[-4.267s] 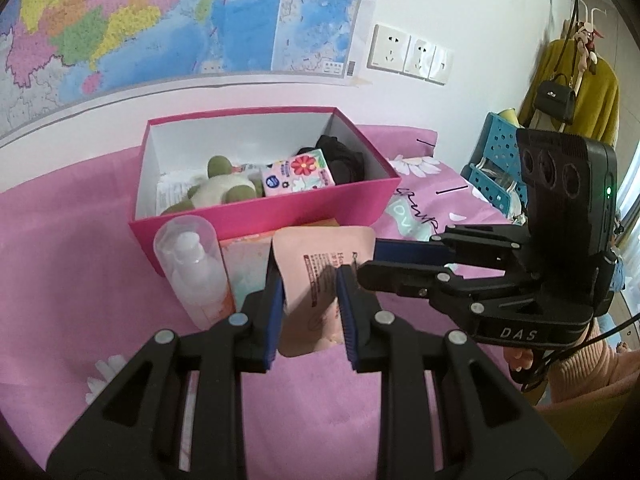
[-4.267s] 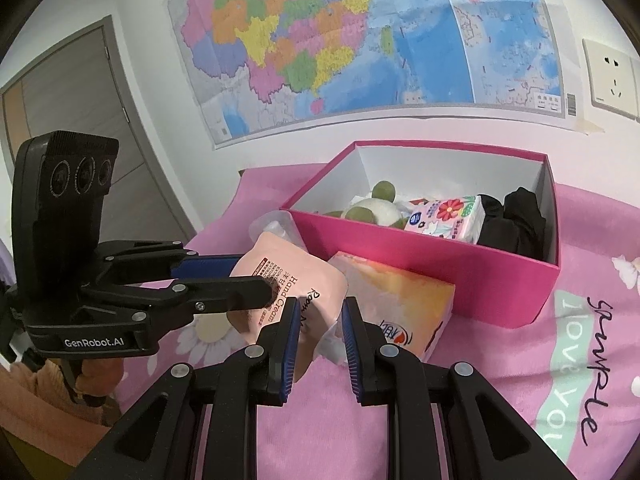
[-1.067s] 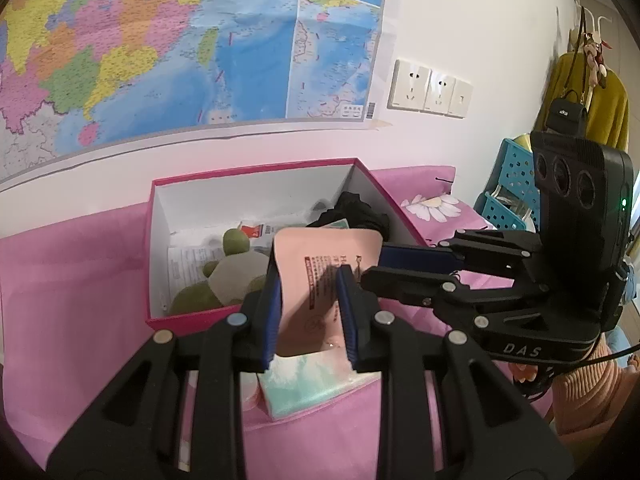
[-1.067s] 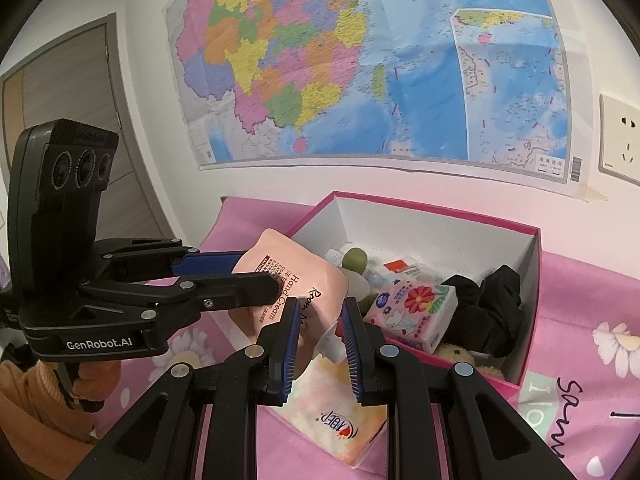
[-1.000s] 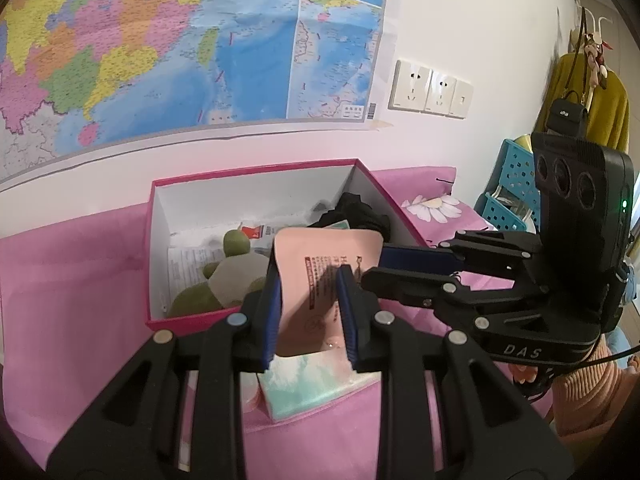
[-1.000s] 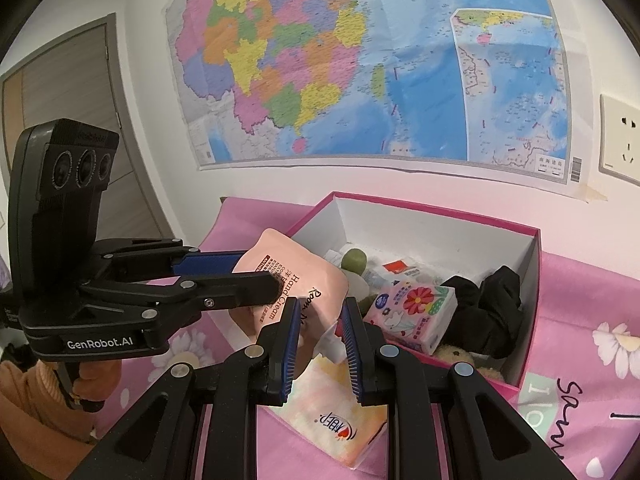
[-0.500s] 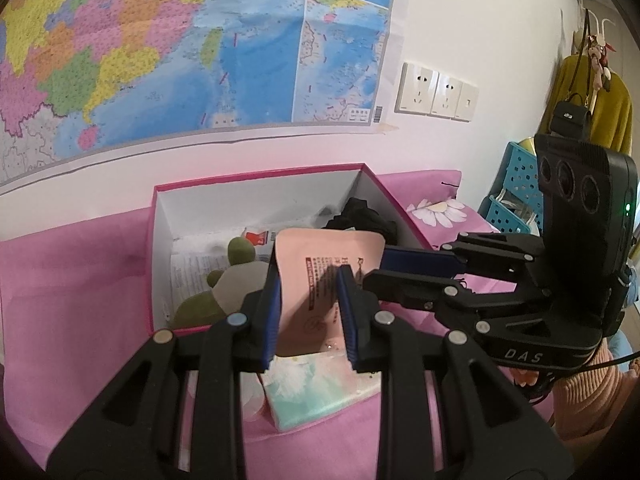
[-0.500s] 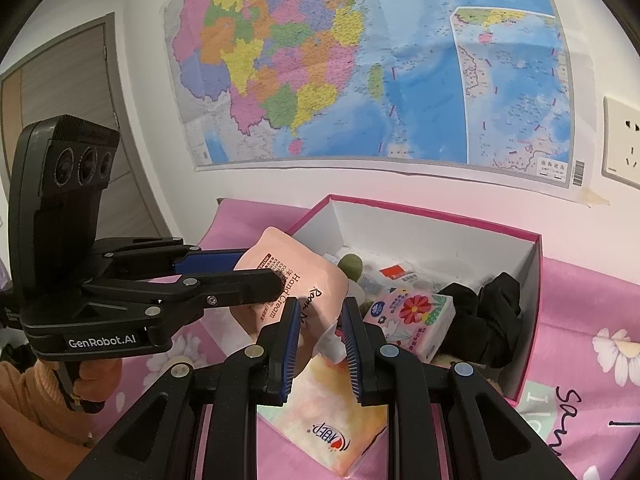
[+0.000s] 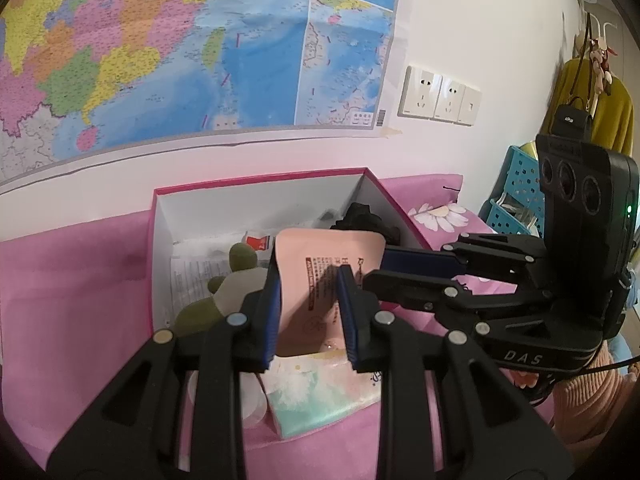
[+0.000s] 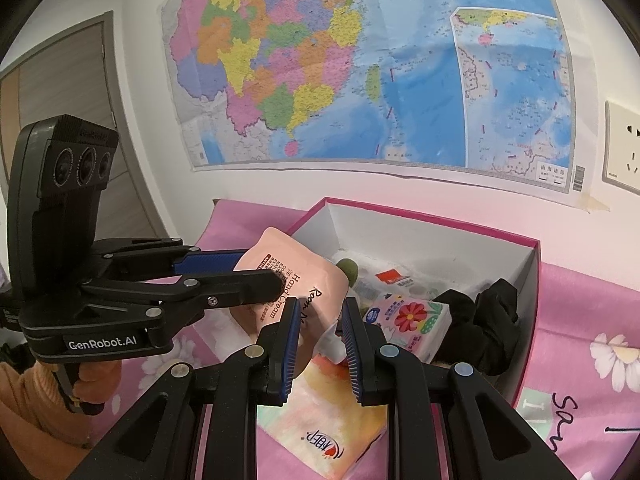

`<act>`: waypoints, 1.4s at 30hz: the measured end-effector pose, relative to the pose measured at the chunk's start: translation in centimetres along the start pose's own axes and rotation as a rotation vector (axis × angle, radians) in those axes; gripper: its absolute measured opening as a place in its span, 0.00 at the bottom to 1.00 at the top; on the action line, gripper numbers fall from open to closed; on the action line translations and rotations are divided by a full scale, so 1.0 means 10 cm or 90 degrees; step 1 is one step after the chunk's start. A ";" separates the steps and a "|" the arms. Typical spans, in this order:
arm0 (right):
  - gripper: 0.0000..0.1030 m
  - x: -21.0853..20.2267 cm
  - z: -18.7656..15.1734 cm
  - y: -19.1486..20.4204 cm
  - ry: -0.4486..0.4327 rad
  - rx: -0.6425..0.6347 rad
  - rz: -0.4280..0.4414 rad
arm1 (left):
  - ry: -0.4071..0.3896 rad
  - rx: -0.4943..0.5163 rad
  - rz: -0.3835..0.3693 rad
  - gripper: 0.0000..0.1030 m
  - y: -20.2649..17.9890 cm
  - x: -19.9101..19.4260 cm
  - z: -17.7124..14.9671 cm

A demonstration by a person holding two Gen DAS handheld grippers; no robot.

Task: Organize soft objects
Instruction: 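Lower the peach pouch into the pink box with the left gripper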

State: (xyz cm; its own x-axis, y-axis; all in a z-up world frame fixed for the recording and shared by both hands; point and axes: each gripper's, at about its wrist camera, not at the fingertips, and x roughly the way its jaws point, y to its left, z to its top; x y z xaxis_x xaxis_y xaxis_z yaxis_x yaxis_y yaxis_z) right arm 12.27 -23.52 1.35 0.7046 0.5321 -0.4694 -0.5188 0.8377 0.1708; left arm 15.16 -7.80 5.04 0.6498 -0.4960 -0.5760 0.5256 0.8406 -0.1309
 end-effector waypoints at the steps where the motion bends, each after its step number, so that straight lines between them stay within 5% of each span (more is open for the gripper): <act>1: 0.20 0.01 0.01 0.00 0.000 0.000 0.001 | 0.000 0.000 0.000 0.27 0.00 0.00 0.00; 42: 0.21 0.09 0.06 -0.08 0.005 -0.002 -0.001 | 0.009 -0.011 0.001 0.27 0.09 0.14 0.10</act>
State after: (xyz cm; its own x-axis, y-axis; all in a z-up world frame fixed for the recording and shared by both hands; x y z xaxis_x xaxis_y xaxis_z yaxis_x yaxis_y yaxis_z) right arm 13.57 -23.64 1.31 0.7012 0.5300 -0.4770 -0.5195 0.8379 0.1673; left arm 17.12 -8.01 4.96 0.6422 -0.4919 -0.5879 0.5150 0.8449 -0.1445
